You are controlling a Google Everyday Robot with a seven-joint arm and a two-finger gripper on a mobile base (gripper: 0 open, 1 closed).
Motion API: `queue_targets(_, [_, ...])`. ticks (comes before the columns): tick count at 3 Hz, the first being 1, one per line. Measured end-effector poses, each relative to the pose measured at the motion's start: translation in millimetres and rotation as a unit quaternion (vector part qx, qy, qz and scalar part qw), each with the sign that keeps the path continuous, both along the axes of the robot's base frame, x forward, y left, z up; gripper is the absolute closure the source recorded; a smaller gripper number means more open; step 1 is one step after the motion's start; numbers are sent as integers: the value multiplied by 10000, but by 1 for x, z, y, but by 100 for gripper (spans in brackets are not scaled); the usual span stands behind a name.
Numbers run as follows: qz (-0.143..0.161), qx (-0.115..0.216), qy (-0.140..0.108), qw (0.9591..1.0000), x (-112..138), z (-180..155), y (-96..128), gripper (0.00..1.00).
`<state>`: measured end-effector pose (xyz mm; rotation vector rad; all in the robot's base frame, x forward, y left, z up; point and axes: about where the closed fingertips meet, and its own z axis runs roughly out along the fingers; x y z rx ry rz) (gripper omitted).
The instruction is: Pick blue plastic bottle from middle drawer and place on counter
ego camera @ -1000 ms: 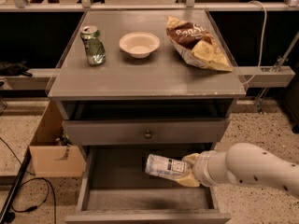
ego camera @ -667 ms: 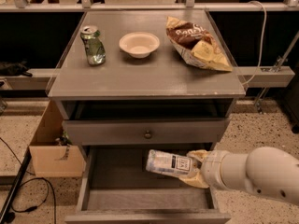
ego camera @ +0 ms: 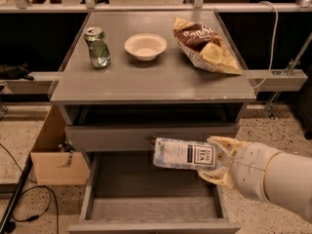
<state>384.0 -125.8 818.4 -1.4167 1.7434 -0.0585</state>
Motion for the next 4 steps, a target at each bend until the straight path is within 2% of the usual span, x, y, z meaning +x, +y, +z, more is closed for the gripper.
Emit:
queue_targets(1, [0,0,0,10000,0,0,0,100])
queue_targets(2, [164,-114,-160,9997,24,15,11,100])
queue_targets(3, [380,-332,-370,9980,61,42,19,100])
queue_targets(4, [616,-625,-566,9945,98,73,28,100])
